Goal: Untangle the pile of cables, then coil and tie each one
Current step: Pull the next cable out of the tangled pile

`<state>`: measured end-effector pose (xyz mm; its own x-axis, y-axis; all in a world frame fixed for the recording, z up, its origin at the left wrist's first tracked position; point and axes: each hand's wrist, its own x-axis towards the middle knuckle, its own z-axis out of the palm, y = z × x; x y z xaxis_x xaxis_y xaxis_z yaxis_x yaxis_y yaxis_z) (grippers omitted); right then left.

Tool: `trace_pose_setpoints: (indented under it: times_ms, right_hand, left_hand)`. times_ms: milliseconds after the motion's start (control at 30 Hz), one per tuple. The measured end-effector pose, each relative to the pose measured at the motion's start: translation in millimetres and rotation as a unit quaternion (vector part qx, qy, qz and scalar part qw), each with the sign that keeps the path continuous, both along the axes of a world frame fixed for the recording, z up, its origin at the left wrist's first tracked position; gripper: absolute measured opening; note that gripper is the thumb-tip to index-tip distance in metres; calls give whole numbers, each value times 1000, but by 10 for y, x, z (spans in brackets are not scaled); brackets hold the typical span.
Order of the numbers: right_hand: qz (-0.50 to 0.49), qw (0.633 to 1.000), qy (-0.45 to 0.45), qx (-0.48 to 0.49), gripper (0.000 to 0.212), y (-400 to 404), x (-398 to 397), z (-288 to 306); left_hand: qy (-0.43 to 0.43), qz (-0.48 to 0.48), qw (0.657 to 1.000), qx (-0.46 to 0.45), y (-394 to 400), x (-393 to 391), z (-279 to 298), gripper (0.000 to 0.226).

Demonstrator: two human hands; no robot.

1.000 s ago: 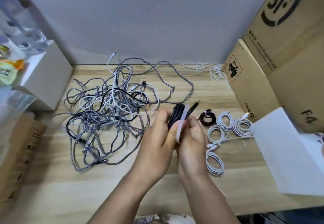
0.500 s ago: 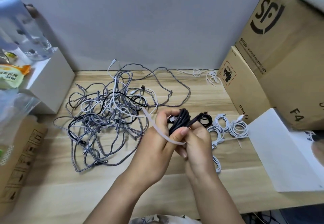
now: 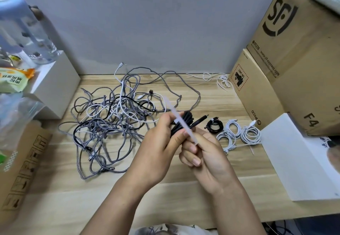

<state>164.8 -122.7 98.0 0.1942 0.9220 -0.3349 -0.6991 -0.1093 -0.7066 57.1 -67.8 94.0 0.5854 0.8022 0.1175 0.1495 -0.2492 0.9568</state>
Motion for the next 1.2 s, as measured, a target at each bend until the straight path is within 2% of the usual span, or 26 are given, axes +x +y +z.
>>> trace_pose_setpoints:
  times_ms: [100,167,200,233,300,400,500,600,667,733,867,933,1033,1200]
  right_hand:
    - [15,995,103,11,11,-3,11,-6]
    - [33,985,163,32,27,-5,14,-50]
    - [36,983,175,43,34,-7,18,-59]
    - [36,984,166,44,33,-6,10,-44]
    - [24,992,119,31,12,2,4,-31]
    - [-3,999,48,0,28,8,-14,-12]
    - [-36,993,-110,-31,32,-3,-44,-9]
    - [-90,947,-306,-18,25,-25,-66,-43]
    - [-124,907,-403,8,32,-53,-78,-44]
    - [-149,874,-461,34,37,-70,-80,-32]
    - [-174,840,-507,84,34,-45,-54,11]
    - [-177,852,-479,115,30,-39,-60,33]
    - [-167,903,-365,156,29,-57,-91,79]
    - [-184,947,-211,155,34,-69,-173,109]
  left_hand:
    - [10,3,1000,13,20,-12,5,26]
    - [16,7,1000,11,39,-23,-5,30]
    - [17,5,1000,8,46,-30,-13,29]
    - [15,0,1000,6,49,-38,-16,26]
    - [10,-11,1000,5,47,-51,-18,19]
    - [21,-1,999,30,32,-57,1,14]
    - [40,36,998,40,24,-34,-8,10]
    - [53,46,996,56,26,-25,-31,14]
    - [52,52,996,55,40,-29,-43,21]
    - [45,52,996,51,48,-33,-51,25]
    - [39,35,998,41,40,-16,-50,29]
    - [35,27,998,33,26,-4,-42,37]
    - [40,30,998,42,17,10,-30,29]
    - [21,23,999,30,9,31,2,26]
